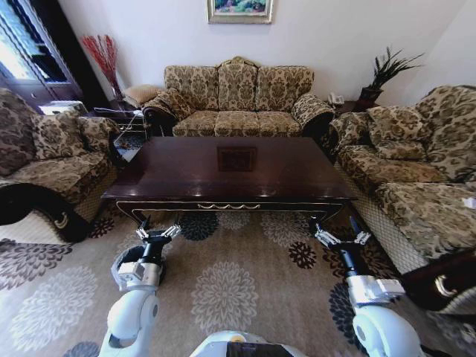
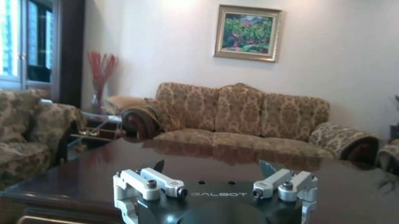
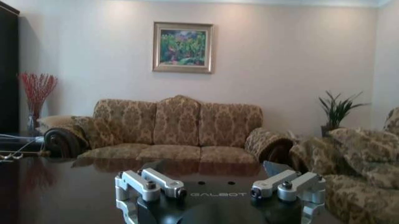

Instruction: Move to the front of the table and place the trash on the table into the trash bin.

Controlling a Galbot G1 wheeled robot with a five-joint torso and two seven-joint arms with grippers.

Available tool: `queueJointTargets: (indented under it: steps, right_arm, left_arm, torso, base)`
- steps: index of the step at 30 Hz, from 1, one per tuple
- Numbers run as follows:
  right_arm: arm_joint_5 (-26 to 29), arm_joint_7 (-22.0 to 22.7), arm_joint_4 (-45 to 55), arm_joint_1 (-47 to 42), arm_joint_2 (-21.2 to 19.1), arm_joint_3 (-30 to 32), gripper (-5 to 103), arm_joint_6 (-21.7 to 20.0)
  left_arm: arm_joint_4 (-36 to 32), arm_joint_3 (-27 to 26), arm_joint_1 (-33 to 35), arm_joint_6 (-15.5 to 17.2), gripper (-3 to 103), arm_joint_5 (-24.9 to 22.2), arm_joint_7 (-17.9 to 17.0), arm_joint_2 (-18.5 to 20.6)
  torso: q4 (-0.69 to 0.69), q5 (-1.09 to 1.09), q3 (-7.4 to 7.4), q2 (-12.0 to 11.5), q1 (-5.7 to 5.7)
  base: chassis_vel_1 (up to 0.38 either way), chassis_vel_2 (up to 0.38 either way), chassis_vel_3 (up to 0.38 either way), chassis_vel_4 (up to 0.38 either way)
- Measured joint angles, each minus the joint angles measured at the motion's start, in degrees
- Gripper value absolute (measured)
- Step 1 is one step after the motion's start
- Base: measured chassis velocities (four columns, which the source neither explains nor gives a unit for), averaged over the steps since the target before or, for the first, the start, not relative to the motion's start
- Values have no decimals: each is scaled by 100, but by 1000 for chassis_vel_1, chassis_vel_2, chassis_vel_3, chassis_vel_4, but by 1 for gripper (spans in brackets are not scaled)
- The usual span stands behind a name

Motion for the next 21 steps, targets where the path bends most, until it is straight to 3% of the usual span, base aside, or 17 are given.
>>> queueJointTargets:
  steps: [6, 21]
  right_arm:
    - [-44, 91, 98, -25, 72, -69, 100, -244]
    - [-59, 98, 102, -27, 73, -74, 100, -245]
  left_arm:
    - [-100, -37, -2, 245, 100, -145, 156, 83]
    - [-101, -40, -2, 254, 100, -142, 161, 83]
  torso:
    - [-1, 3, 0, 0, 0]
    - [-1, 3, 0, 0, 0]
  base:
    - [0, 0, 0, 0]
    - [0, 0, 0, 0]
